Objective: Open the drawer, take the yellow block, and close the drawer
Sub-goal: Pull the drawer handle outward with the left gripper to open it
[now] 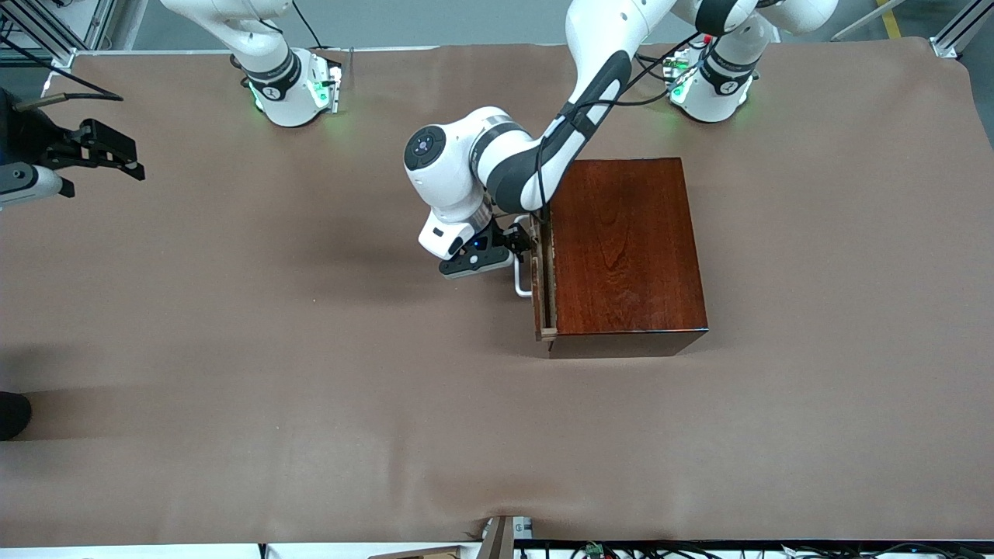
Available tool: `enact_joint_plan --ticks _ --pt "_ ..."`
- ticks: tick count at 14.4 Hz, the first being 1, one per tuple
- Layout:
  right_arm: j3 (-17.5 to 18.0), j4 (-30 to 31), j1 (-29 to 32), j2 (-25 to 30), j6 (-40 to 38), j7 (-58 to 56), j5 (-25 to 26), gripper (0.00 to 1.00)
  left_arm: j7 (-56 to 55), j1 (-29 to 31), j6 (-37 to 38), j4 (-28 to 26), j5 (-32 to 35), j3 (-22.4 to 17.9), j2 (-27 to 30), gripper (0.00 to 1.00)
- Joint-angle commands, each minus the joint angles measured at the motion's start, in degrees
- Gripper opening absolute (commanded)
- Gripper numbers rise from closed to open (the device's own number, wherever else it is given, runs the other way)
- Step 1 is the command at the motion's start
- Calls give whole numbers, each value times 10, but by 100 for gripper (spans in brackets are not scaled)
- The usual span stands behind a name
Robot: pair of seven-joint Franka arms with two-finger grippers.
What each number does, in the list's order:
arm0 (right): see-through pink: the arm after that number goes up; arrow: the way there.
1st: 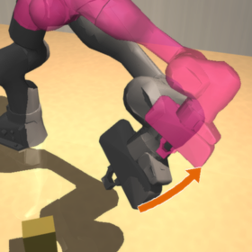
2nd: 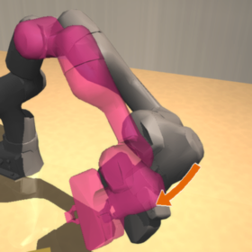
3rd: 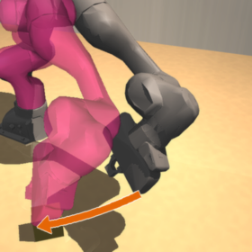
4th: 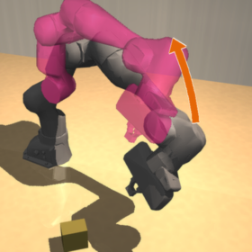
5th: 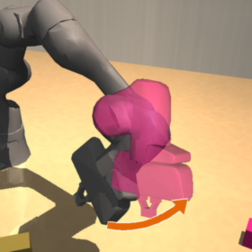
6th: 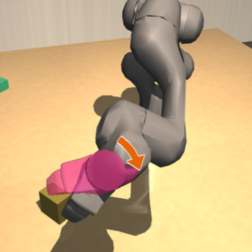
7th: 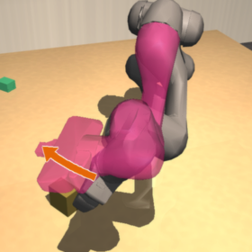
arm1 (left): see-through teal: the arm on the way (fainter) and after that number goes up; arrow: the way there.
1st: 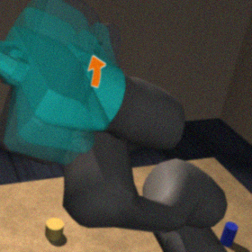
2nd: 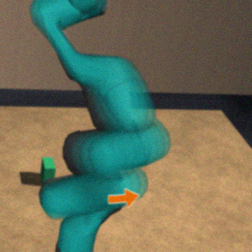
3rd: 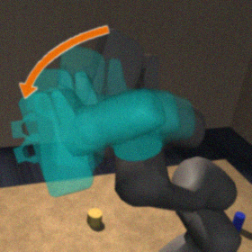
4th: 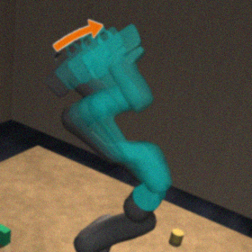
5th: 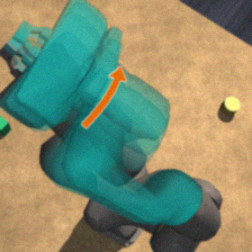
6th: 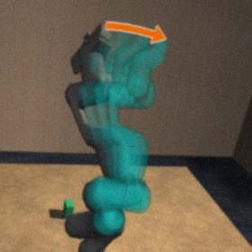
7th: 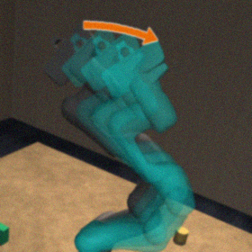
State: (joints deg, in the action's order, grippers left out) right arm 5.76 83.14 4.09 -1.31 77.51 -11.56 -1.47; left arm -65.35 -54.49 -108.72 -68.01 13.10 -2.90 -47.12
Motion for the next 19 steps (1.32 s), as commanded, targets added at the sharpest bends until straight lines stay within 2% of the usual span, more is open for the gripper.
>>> enact_joint_plan --ticks 1,10,13,19 --pt "6 13 6 17 0 8 1 100 -54 -15 -74 18 -26 3 -25 100" --pt "7 12 6 16 -1 8 1 100 -128 -29 -130 26 -26 18 -32 100" --pt "7 12 3 16 1 8 1 100 -163 -33 -171 26 -26 19 -35 100" --pt "7 -2 3 10 4 8 -2 100 -179 -35 -205 27 -26 20 -35 100"
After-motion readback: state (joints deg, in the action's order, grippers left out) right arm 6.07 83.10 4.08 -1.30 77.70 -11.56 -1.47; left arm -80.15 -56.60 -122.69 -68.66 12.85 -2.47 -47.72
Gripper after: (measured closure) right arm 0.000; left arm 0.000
